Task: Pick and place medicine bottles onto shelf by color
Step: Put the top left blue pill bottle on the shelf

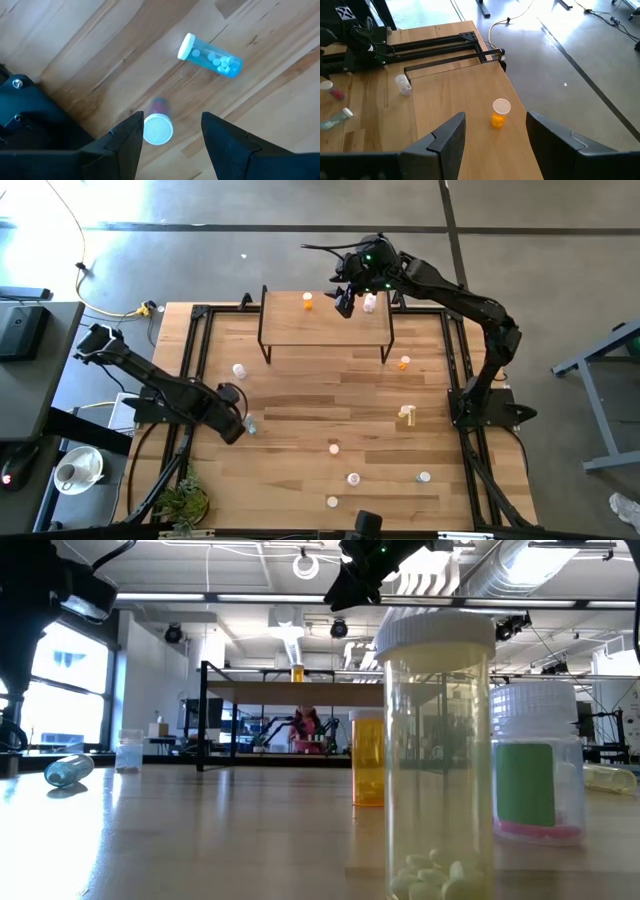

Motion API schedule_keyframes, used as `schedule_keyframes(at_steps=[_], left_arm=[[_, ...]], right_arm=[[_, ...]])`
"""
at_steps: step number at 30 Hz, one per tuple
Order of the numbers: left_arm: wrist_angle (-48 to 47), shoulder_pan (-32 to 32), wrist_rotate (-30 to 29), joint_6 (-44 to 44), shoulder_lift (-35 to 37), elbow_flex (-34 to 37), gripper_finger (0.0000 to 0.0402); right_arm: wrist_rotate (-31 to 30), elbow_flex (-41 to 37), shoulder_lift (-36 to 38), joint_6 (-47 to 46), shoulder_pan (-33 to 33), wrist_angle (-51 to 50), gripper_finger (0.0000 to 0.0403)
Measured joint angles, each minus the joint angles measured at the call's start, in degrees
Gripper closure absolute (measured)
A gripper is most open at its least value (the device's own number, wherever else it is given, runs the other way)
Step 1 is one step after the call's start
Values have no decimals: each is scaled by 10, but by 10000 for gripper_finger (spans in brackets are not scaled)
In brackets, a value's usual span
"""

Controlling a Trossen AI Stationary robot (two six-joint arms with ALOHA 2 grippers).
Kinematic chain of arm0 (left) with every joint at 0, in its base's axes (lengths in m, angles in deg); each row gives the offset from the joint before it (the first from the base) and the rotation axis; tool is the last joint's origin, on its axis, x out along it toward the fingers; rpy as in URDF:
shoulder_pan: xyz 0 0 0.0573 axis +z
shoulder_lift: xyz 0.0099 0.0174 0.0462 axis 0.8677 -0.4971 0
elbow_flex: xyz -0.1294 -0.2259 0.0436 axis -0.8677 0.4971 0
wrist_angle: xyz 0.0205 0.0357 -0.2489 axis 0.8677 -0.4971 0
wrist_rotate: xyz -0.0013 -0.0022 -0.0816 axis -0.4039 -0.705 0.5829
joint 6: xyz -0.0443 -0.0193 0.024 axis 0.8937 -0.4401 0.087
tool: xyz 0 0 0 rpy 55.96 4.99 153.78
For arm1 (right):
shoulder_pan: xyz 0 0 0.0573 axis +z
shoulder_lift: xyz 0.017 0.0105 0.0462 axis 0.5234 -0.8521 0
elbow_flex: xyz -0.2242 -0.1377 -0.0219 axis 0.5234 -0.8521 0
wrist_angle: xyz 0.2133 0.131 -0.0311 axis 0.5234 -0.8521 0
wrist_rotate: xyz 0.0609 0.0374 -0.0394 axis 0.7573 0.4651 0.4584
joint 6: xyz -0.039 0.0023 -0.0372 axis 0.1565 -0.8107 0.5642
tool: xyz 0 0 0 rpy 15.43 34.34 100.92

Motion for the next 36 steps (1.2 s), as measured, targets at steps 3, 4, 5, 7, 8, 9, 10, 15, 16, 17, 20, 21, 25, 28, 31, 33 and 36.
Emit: schedule_keyframes(at_steps=[3, 4, 5, 7, 8, 9, 10, 15, 16, 17, 20, 21, 25, 28, 31, 33, 36], left_arm=[[0, -5, 5, 12, -15, 0, 211], [0, -7, 8, 15, -19, 0, 211], [0, -9, 10, 19, -23, 0, 211], [0, -13, 12, 22, -34, 0, 211], [0, -14, 14, 23, -38, 0, 211], [-2, -15, 14, 24, -43, 0, 211], [-4, -16, 14, 26, -48, 0, 211], [-23, -17, 26, 37, -70, 0, 211], [-23, -17, 28, 37, -74, 0, 211], [-23, -17, 30, 37, -78, 0, 211], [-22, -17, 31, 37, -85, 0, 211], [-22, -17, 33, 37, -87, 0, 211], [-22, -17, 39, 37, -97, 0, 211], [-22, -17, 38, 37, -106, 0, 211], [-21, -17, 35, 33, -114, 0, 211], [-21, -17, 35, 33, -120, 0, 211], [-21, -17, 39, 33, -124, 0, 211]], right_arm=[[0, 0, 0, 0, 0, -3, 203], [0, 0, 0, 0, 0, -4, 203], [0, 0, 0, 0, 0, -4, 203], [0, 0, 0, 0, 0, -4, 203], [0, 0, 0, 0, 0, -4, 203], [0, 0, 0, 0, 0, -4, 203], [0, 0, 0, 0, 0, -5, 203], [0, 0, 0, 0, 1, -9, 203], [0, 0, 0, 0, 1, -10, 203], [0, 0, 0, -1, 1, -11, 203], [0, 0, 0, 0, 3, -13, 203], [0, 0, 0, 0, 3, -14, 203], [0, 0, 0, 0, 5, -14, 203], [1, 0, 0, -1, 6, -16, 203], [2, 0, 0, -13, 6, -16, 203], [2, 0, 0, -14, 6, -16, 203], [2, 0, 0, -15, 6, -16, 203]])
